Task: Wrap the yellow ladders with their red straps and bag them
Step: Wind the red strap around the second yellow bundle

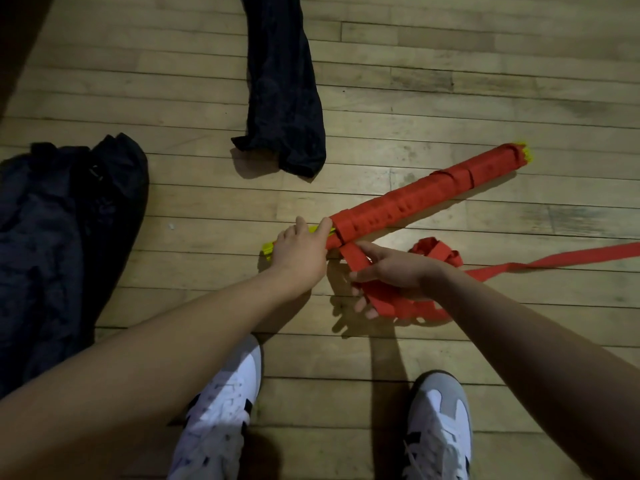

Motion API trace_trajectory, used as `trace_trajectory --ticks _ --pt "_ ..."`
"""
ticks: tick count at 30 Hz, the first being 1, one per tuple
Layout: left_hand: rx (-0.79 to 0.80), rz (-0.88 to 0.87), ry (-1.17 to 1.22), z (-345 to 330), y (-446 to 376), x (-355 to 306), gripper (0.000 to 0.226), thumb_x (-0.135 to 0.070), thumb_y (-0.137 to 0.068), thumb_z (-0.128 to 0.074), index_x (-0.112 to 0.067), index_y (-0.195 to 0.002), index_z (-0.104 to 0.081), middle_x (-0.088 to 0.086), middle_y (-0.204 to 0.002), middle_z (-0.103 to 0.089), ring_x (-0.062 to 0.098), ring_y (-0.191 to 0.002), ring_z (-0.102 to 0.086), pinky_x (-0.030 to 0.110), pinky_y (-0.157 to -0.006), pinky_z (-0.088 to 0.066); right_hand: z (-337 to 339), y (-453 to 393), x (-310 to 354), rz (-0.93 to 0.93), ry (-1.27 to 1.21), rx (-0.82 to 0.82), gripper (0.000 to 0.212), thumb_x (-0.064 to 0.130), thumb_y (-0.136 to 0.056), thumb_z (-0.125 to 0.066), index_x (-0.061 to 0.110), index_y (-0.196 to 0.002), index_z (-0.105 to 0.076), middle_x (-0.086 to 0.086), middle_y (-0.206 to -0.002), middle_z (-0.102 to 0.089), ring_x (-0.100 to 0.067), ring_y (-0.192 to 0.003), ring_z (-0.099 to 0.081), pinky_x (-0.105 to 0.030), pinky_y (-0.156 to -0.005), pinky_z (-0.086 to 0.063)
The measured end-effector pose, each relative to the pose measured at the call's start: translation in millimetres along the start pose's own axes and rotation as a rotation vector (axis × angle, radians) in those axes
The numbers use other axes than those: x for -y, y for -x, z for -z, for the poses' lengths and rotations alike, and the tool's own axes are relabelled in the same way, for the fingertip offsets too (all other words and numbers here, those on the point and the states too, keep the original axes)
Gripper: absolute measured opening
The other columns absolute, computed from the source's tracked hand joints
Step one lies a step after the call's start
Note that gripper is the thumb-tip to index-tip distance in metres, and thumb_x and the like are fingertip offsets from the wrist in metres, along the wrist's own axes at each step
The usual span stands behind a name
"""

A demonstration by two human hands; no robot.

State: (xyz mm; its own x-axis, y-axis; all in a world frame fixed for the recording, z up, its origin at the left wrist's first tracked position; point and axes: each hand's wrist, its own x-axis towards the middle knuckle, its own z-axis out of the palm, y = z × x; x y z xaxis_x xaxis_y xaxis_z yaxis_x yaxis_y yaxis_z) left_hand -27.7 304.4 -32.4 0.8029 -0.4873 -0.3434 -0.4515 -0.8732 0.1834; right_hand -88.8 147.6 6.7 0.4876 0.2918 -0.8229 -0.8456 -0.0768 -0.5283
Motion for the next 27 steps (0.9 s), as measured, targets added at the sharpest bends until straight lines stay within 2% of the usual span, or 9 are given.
trace_trajectory --ticks 4,9,13,16,20,27 --pt "-0.03 0.005 -0.109 5.0 -10.4 2.9 0.049 -0.019 -0.094 -0.052 -0.024 -0.136 -0.027 0.019 -0.126 -0.046 0.037 -0.117 -0.045 0.04 -0.093 -0.039 -0.7 -1.8 -1.1 0.012 -0.042 -0.019 0.035 0.004 -0.101 -0.042 0.019 -0.133 -0.037 -0.015 -0.083 -0.063 -0.029 -0.074 -0.068 -0.038 -0.061 -0.058" --pt "-0.06 -0.017 -0.244 13.7 -19.6 7.3 0.065 -0.041 -0.085 -0.066 -0.018 -0.135 -0.032 0.014 -0.126 -0.047 0.03 -0.116 -0.045 0.039 -0.098 -0.034 -6.4 -2.6 1.1 0.04 -0.106 -0.082 0.009 0.006 -0.101 -0.042 0.005 -0.105 -0.051 -0.013 -0.08 -0.065 -0.023 -0.07 -0.069 -0.032 -0.059 -0.059" --pt "-0.074 -0.182 -0.34 11.2 -12.1 12.3 0.066 -0.055 -0.085 -0.056 -0.008 -0.129 -0.04 0.012 -0.124 -0.046 0.028 -0.114 -0.044 0.038 -0.098 -0.034 -13.1 -6.2 -0.7 0.057 -0.137 -0.173 0.013 0.007 -0.101 -0.042 0.004 -0.094 -0.053 -0.012 -0.075 -0.063 -0.018 -0.057 -0.065 -0.027 -0.051 -0.056" --pt "-0.058 -0.182 -0.245 7.6 -3.6 14.5 0.059 -0.047 -0.088 -0.049 -0.007 -0.131 -0.039 0.012 -0.125 -0.044 0.028 -0.114 -0.042 0.038 -0.098 -0.034 -18.8 -10.3 -3.0 0.08 -0.155 -0.219 0.017 0.006 -0.101 -0.042 0.005 -0.088 -0.053 -0.011 -0.07 -0.062 -0.015 -0.047 -0.061 -0.024 -0.046 -0.053" --pt "0.002 -0.121 -0.15 13.2 -0.7 9.5 0.052 -0.037 -0.09 -0.057 -0.008 -0.131 -0.042 0.011 -0.126 -0.043 0.028 -0.117 -0.041 0.037 -0.093 -0.039 -23.2 -12.4 -3.7 0.104 -0.128 -0.242 0.019 0.008 -0.101 -0.043 0.004 -0.087 -0.054 -0.01 -0.067 -0.062 -0.013 -0.043 -0.058 -0.021 -0.043 -0.05" --pt "-0.029 -0.05 -0.198 23.1 -6.8 9.1 0.05 -0.037 -0.09 -0.062 -0.011 -0.128 -0.043 0.011 -0.126 -0.045 0.029 -0.116 -0.043 0.037 -0.087 -0.044 -16.0 -8.3 -1.5 0.151 0.022 -0.271 0.019 0.005 -0.099 -0.045 0.003 -0.084 -0.057 -0.007 -0.056 -0.056 -0.01 -0.034 -0.047 -0.018 -0.035 -0.037"
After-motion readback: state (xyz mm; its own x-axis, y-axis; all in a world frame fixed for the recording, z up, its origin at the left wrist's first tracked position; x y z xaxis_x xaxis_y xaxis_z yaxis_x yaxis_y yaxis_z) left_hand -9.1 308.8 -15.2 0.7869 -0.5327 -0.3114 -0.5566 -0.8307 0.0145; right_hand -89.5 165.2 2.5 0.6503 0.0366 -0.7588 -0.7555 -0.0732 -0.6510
